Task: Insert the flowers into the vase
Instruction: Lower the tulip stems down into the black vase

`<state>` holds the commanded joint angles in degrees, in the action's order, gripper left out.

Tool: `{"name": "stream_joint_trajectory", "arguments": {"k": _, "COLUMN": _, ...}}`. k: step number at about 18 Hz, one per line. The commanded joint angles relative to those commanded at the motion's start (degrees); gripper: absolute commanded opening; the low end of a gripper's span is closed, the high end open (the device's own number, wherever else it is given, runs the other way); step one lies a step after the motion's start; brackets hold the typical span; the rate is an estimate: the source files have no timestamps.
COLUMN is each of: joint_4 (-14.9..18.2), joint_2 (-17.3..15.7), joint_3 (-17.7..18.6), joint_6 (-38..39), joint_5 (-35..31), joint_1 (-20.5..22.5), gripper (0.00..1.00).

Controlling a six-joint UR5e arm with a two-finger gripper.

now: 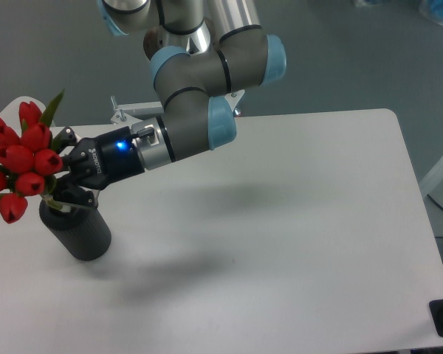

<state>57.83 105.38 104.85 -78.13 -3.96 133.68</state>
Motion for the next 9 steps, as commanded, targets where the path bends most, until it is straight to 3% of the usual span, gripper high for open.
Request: {"name": "stream_joint_trajectory", "arguments": {"k": 9, "joint_4": -0.09, "joint_2": 0.18, "joint_3": 6.5, "joint_6": -10.55, "joint_5": 0.0, "joint_1": 0.0, "gripper": 0.1}}
